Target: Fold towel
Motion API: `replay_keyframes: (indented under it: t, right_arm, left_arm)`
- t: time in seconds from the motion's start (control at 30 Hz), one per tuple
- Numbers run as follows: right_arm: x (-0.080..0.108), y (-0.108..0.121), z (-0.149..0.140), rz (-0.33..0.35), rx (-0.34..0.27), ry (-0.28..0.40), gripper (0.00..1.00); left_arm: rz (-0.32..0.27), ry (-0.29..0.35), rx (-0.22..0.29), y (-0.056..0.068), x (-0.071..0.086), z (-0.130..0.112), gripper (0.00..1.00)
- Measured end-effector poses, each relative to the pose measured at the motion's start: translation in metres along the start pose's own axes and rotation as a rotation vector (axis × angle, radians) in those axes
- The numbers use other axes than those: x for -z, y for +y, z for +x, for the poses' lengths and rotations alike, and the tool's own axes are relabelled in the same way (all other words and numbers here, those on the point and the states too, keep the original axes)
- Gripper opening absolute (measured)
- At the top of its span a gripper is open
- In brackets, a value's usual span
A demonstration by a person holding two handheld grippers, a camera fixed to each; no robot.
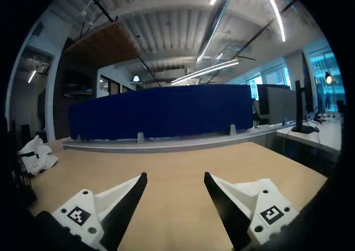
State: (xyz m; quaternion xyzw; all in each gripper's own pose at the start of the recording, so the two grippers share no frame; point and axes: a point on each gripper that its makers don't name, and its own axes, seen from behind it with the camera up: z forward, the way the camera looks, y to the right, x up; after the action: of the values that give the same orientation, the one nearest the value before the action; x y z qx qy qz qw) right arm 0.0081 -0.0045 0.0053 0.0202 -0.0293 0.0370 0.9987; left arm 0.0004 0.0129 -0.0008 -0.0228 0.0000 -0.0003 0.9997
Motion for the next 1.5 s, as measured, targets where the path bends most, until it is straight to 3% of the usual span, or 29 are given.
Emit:
replay_keyframes:
  t: [0.4,0.87,1.5]
  right_arm:
    - [-0.003,0.005,-0.009,-0.008,0.002,0.016,1.00]
    - [-0.001,0.000,-0.013,-0.024,0.074,0.030,1.00]
    - [0.000,0.001,-0.009,-0.035,0.075,0.058,1.00]
  left_arm:
    - [0.000,0.000,0.000,0.000,0.000,0.000,0.93]
    - [0.000,0.000,0.000,0.000,0.000,0.000,0.93]
    - [0.000,0.000,0.000,0.000,-0.001,0.001,0.93]
